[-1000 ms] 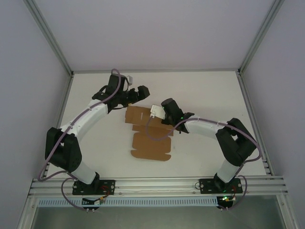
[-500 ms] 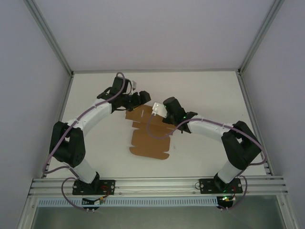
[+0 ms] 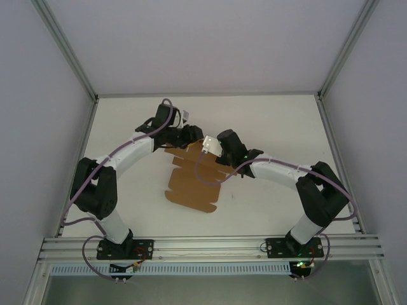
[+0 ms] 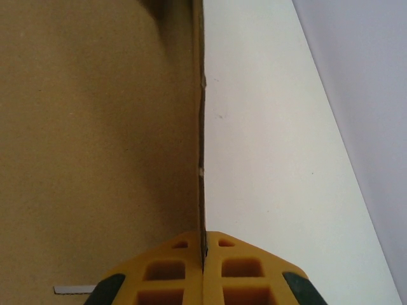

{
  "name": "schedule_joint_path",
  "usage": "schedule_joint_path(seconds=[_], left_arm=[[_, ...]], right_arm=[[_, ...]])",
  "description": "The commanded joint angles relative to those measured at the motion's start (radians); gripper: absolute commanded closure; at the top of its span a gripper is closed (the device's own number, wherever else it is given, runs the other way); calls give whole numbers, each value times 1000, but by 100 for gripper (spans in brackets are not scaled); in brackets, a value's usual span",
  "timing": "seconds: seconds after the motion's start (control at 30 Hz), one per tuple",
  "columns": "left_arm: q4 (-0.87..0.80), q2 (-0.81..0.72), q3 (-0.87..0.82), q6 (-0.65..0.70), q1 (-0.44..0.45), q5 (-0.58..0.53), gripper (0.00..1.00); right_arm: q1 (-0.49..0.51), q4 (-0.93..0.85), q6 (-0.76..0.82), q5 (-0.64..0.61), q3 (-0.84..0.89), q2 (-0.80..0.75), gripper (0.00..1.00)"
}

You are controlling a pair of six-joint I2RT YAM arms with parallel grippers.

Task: Assemble paper box

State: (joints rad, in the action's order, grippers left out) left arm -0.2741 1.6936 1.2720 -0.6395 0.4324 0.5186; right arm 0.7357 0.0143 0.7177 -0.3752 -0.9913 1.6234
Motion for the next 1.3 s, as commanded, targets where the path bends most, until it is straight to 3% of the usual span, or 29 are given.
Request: schedule_joint_path(seconds=[0.0, 0.13, 0.33, 0.4, 0.47, 0.63, 0.73, 0.93, 1.13, 1.27], left_arm=[[35, 20, 6, -4, 23, 44, 69], [23, 29, 13, 3, 30, 54, 86], [-69, -9, 10, 64, 30, -13, 84], [-95, -49, -5, 95, 29, -42, 52], [-105, -122, -54, 127, 27, -93, 43], [-192, -364, -221, 212, -29, -340, 0], [-226, -487, -336, 198, -115, -436, 0], [-171, -550, -495, 156, -236, -421, 0], [125, -471, -604, 235, -236, -197, 6], [200, -461, -644, 256, -236, -138, 8]], right_arm=[[17, 38, -17, 11, -15, -11, 100], [17, 47, -15, -2, -3, -27, 100], [16, 57, -15, -41, 23, -47, 100], [18, 49, -25, -47, 27, -55, 100], [16, 38, -27, -57, 32, -65, 100], [13, 39, -31, -56, 65, -99, 100], [12, 48, -34, -50, 81, -109, 100], [11, 64, -31, -51, 85, -117, 100], [11, 46, -58, -40, 62, -127, 100], [9, 61, -86, -24, 65, -143, 100]])
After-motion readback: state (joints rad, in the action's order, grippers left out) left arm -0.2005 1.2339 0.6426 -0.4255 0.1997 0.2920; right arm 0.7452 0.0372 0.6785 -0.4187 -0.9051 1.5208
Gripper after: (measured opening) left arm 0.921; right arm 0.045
